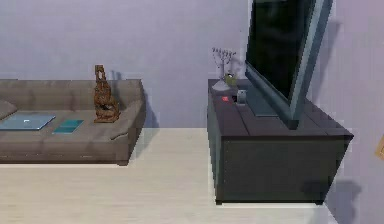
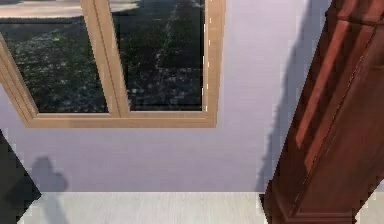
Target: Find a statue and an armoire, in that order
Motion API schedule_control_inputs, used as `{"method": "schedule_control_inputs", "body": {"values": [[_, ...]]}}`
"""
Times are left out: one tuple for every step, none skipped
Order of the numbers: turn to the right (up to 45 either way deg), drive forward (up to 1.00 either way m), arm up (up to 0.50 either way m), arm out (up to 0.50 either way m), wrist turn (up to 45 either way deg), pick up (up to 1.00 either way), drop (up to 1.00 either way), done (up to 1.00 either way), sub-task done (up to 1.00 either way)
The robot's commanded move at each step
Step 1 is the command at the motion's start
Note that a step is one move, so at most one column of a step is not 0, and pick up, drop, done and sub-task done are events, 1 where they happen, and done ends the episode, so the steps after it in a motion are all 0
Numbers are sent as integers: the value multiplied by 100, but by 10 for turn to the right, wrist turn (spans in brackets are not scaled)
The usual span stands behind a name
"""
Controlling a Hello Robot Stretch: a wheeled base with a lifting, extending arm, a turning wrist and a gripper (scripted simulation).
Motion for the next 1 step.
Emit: {"method": "schedule_control_inputs", "body": {"values": [[90,0,0,0,0,0,0,0,0]]}}
